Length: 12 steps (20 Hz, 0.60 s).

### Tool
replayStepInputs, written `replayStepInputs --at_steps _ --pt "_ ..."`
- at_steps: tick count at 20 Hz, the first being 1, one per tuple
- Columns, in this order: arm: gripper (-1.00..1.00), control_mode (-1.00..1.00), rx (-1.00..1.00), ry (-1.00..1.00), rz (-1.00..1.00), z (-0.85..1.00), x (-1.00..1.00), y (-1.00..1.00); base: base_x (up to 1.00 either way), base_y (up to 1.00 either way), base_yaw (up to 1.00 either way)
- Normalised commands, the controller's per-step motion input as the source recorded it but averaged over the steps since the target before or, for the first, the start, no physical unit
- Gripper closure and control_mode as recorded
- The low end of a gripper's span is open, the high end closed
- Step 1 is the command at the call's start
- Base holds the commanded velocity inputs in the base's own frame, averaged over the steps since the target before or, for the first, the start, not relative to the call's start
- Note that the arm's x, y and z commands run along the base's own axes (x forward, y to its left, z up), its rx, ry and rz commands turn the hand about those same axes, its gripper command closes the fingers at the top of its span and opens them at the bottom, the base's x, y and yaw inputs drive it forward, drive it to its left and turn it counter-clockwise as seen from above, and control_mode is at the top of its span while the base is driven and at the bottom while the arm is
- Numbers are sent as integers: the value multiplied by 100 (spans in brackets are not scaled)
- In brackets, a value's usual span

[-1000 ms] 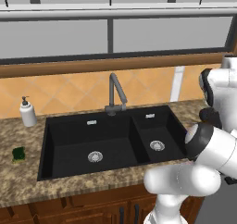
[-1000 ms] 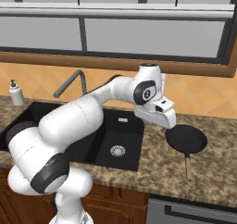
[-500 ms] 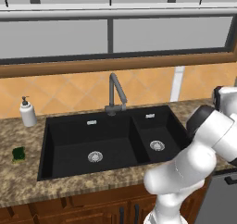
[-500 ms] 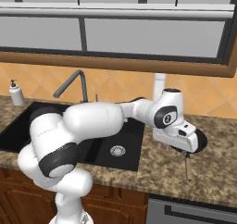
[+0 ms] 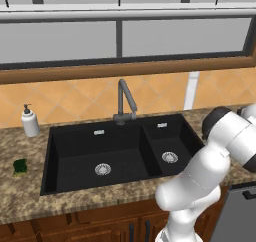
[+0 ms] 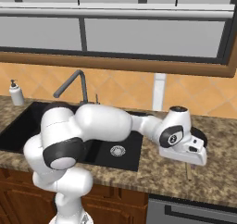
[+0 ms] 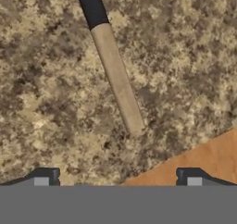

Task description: Pick the pan and sponge and place them into the sink. Then turn on the water.

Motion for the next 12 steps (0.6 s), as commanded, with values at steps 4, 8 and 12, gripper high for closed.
replayStepInputs --at_steps 4,8,12 --pt "-100 -100 7 0 14 -38 0 -5 0 0 0" --pt "-100 -100 10 0 13 -31 0 -11 0 0 0" --pt "-100 -100 7 0 10 -17 0 -15 0 0 0"
